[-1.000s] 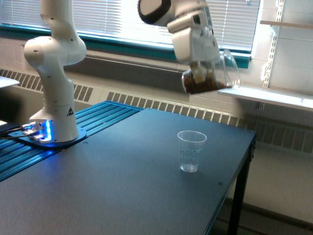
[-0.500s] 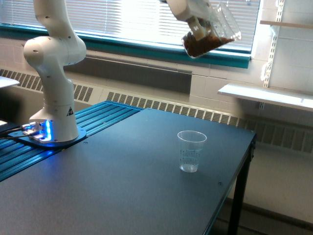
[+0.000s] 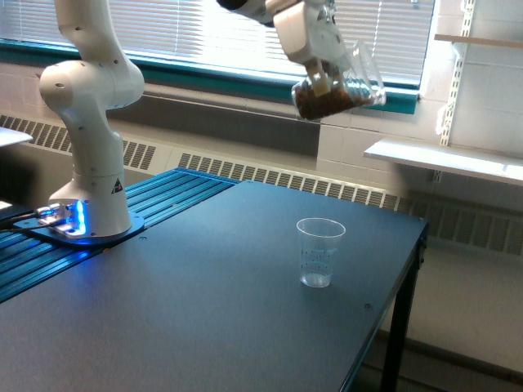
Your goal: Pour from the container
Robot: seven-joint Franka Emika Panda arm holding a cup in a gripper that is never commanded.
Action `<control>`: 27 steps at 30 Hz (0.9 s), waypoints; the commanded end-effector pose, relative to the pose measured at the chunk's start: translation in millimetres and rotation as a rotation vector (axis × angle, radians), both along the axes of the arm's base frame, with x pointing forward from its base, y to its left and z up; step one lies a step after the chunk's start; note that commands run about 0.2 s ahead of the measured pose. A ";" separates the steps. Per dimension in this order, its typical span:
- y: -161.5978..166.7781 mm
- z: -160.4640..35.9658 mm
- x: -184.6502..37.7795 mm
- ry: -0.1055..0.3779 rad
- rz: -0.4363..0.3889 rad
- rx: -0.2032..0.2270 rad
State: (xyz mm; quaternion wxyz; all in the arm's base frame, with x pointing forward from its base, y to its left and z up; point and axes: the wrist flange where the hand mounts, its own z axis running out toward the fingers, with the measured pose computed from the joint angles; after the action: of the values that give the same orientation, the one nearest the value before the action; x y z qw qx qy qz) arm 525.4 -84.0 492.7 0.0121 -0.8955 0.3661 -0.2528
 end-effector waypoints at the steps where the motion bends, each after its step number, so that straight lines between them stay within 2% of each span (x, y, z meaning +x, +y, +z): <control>1: 10.8 -3.3 -4.1 0.004 -0.047 0.000; 9: 21.8 -18.9 -12.8 0.031 -0.049 -0.009; 21: 55.3 -36.0 -30.5 0.050 -0.056 -0.023; 27: 62.4 -48.2 -34.8 0.072 -0.028 -0.004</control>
State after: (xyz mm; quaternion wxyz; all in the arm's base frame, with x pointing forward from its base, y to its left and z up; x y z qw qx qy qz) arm 494.2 -32.8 447.0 -0.0156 -0.9013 0.3711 -0.2228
